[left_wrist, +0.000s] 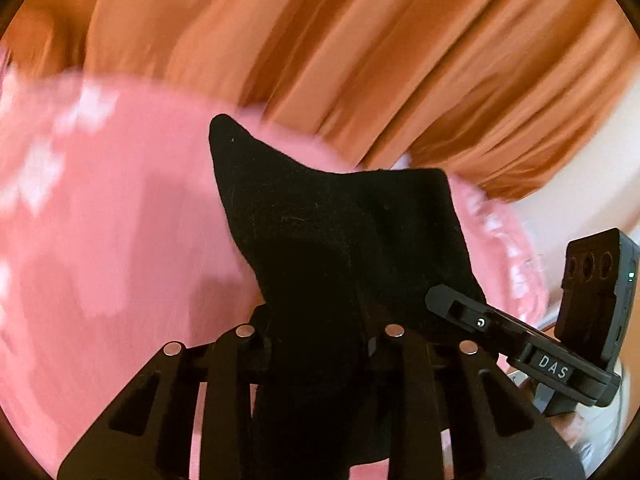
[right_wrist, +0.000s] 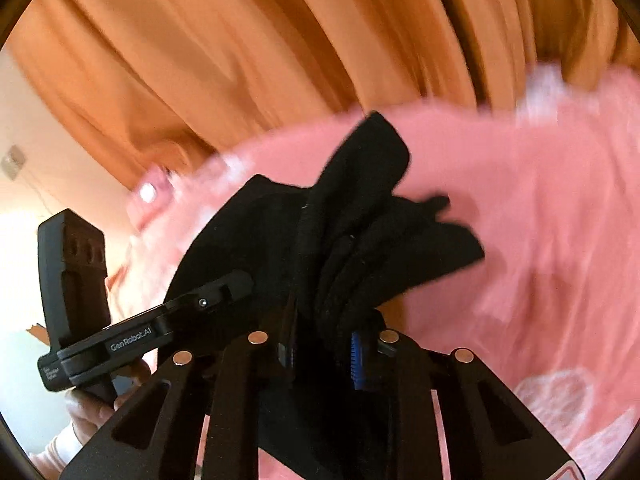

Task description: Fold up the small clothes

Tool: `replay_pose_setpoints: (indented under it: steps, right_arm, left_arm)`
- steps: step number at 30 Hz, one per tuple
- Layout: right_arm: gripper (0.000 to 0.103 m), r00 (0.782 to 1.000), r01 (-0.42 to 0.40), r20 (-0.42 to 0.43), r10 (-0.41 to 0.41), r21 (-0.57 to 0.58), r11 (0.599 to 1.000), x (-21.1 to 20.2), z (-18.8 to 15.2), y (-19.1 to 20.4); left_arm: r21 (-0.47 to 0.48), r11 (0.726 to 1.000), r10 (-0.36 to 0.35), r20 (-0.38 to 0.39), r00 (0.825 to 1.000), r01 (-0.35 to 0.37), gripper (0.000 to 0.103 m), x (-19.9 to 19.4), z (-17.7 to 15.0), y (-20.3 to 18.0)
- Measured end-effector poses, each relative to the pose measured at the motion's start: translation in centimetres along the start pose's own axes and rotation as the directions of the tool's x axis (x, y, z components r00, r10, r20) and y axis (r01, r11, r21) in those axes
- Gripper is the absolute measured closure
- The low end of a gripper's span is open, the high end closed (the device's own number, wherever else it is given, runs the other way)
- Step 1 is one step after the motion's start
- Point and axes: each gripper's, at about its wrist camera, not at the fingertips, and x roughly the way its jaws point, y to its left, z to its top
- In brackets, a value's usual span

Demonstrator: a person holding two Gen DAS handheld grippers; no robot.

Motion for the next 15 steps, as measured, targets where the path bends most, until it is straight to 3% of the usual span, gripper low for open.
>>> replay_pose_setpoints:
  steps: [2,5,7,9,11,13,15]
  right_arm:
    - [0.084,0.991,-0.061,0.121,0.063,-0.017,0.998,-3.1,2.1,2.1]
    - [0.084,0.958,-0.140,0.245,0.150,-0.056,0.989,-7.0,4.6,4.9]
    - [0.084,0.933,-0.181,0.298,0.203,-0.098,0.979,-8.5,6.5,7.3]
    - [0.083,0.923,-0.192,0.314,0.222,-0.123,0.974,-8.1,7.8,9.3]
    - [0.083,0.927,-0.203,0.297,0.229,-0.114,0.972,-6.2,8.7,9.9]
    - [0.080,0.951,-0.193,0.231,0.204,-0.070,0.979,-2.0,8.5,9.3]
    - [0.072,0.982,-0.139,0.121,0.142,-0.036,0.990,3.3,6.9,7.5]
  left_arm:
    - [0.062,0.998,-0.034,0.091,0.995,0.028,0.077,-3.7,2.2,-1.7]
    - [0.142,0.989,-0.076,0.227,0.971,0.044,0.077,-10.4,6.1,-3.8]
    - [0.178,0.984,-0.073,0.275,0.959,0.024,0.076,-12.6,7.9,-4.6]
    - [0.211,0.977,-0.043,0.324,0.945,-0.028,0.074,-14.7,9.4,-4.7]
    - [0.197,0.978,-0.006,0.329,0.944,-0.063,0.069,-14.4,10.2,-3.7]
    - [0.152,0.984,0.049,0.299,0.953,-0.098,0.061,-12.8,10.0,-0.9]
    - [0.059,0.985,0.142,0.237,0.961,-0.160,0.035,-8.8,8.4,3.8]
